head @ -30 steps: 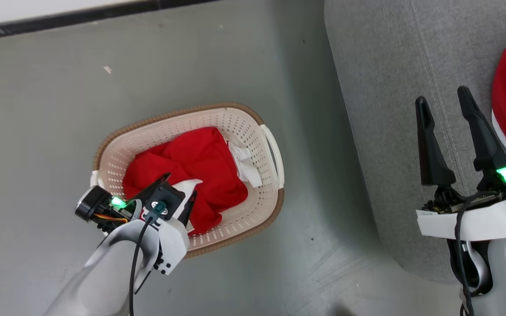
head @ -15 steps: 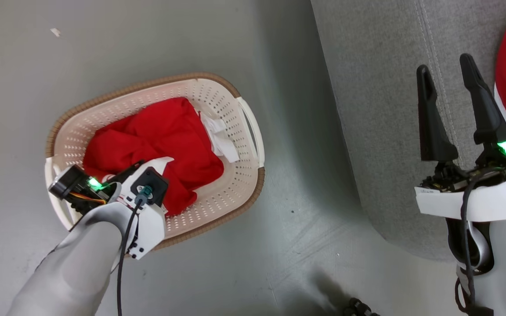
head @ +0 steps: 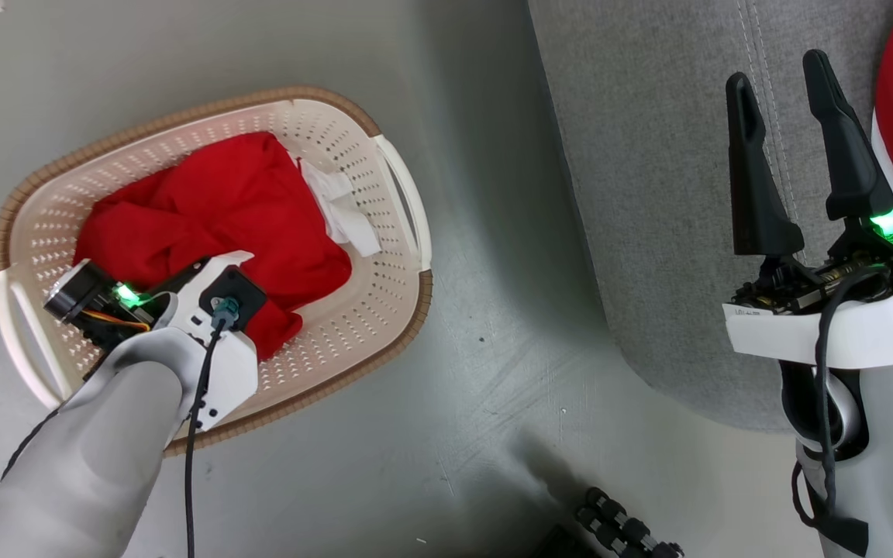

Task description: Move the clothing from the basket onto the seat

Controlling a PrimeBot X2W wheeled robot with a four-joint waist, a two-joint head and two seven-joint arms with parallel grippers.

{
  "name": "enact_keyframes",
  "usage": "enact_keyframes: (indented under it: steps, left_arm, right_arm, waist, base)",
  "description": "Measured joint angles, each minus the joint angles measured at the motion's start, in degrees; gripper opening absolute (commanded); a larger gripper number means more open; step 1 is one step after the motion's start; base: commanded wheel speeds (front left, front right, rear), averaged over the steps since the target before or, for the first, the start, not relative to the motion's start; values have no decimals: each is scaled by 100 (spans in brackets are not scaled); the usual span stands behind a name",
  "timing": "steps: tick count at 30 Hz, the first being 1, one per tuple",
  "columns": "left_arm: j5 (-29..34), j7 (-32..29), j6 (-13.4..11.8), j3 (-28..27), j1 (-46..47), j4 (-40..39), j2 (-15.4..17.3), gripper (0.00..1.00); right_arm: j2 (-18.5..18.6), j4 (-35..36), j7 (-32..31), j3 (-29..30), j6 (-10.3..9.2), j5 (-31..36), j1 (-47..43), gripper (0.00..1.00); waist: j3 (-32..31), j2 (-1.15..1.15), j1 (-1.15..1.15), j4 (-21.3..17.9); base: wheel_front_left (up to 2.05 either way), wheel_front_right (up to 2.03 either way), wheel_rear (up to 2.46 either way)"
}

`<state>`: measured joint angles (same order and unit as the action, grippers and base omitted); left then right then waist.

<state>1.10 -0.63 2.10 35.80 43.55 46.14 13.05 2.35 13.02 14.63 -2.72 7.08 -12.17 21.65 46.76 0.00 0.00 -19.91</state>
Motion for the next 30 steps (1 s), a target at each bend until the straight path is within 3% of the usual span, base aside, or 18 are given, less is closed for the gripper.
enact_keyframes:
  steps: [16,24,25,26,27,29,30]
  left_arm:
    - [293,-469,-369,-45,430,563,346,100]
    - [319,-634,-499,-52,521,713,369,100]
    - [334,-638,-504,-52,547,724,374,96]
    - [349,-643,-506,-52,570,743,377,76]
    - [350,-644,-513,-52,584,760,377,43]
    - [356,-697,-550,-48,611,804,377,0]
    - [356,-698,-550,-43,626,824,382,0]
  right_arm:
    - [-1,-41,0,-137,0,-348,359,100]
    - [-1,-63,0,-197,0,-498,483,100]
    - [-1,-65,0,-202,0,-498,508,100]
    - [-2,-76,0,-210,0,-498,536,100]
    - [-2,-82,0,-213,0,-499,564,100]
    - [-2,-89,0,-219,0,-503,585,100]
    - [-2,-97,0,-223,0,-522,586,100]
  waist:
    - [534,0,0,-395]
    - [692,0,0,-550]
    - [709,0,0,-567]
    - [725,0,0,-583]
    - [739,0,0,-597]
    - [765,0,0,-623]
    - [776,0,0,-634]
  base:
    - [0,0,0]
    - [0,0,0]
    - [0,0,0]
    - [0,0,0]
    - [0,0,0]
    - [0,0,0]
    - [0,0,0]
